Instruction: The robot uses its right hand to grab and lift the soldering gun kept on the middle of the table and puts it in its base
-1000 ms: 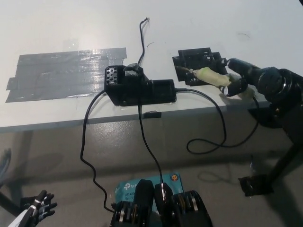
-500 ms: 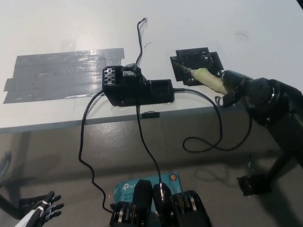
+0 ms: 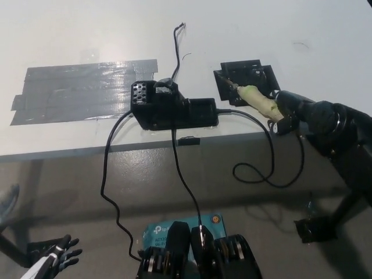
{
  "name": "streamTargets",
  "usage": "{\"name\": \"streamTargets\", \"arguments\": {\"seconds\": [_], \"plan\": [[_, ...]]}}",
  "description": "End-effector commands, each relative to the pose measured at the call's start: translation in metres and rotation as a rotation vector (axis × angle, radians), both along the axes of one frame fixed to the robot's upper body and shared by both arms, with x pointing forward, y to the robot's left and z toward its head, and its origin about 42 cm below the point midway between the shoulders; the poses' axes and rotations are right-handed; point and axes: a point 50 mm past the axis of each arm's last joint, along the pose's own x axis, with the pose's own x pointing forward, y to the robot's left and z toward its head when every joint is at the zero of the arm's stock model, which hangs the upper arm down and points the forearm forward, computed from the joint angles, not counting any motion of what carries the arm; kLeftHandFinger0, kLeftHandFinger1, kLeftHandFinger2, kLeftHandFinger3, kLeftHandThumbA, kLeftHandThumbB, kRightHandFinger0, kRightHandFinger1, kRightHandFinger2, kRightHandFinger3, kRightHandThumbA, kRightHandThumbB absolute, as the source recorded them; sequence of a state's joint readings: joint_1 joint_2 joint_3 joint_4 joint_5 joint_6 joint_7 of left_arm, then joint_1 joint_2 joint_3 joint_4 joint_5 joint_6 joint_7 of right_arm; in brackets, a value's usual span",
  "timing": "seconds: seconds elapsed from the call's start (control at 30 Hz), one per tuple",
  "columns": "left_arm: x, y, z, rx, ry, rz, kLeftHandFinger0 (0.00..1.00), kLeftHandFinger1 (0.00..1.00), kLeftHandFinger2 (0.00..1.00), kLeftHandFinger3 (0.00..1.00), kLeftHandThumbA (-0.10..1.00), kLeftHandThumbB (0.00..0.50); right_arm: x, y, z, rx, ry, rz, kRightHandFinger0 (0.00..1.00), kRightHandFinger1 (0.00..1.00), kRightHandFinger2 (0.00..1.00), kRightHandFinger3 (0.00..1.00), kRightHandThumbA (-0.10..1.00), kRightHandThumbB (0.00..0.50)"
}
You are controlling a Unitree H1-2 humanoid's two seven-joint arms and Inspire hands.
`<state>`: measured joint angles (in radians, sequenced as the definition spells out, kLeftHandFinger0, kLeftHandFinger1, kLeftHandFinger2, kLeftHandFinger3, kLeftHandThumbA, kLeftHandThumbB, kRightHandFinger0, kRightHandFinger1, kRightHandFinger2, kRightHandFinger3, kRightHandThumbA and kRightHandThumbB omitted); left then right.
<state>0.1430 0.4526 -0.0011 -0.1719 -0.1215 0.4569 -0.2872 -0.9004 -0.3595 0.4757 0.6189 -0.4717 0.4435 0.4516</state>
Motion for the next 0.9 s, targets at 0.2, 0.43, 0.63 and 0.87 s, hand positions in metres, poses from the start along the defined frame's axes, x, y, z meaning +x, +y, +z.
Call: {"name": "streamTargets", "arguments": {"seconds": [0.2, 0.43, 0.63, 0.87], "plan": [[0.001, -0.005, 0.006, -0.006, -0.011, -0.015, 1.00, 1.00, 1.00, 1.00, 1.00, 0.438, 0.002, -0.010, -0.016, 0.008, 0.018, -0.043, 1.00, 1.00, 1.00, 1.00, 0.35, 0.243], [0.006, -0.009, 0.003, -0.028, -0.009, -0.013, 1.00, 1.00, 1.00, 1.00, 1.00, 0.449, -0.004, 0.010, -0.039, 0.035, 0.046, -0.035, 0.25, 0.27, 0.47, 1.00, 0.20, 0.171], [0.008, -0.009, 0.003, -0.027, -0.006, -0.046, 1.00, 1.00, 1.00, 1.00, 1.00, 0.443, -0.006, 0.011, -0.051, -0.020, 0.028, -0.028, 0.00, 0.00, 0.10, 1.00, 0.09, 0.095], [0.007, -0.011, 0.001, -0.019, 0.009, -0.060, 1.00, 1.00, 1.00, 1.00, 1.00, 0.500, -0.013, -0.002, -0.071, -0.166, 0.048, -0.033, 0.05, 0.12, 0.35, 1.00, -0.10, 0.003]]}}
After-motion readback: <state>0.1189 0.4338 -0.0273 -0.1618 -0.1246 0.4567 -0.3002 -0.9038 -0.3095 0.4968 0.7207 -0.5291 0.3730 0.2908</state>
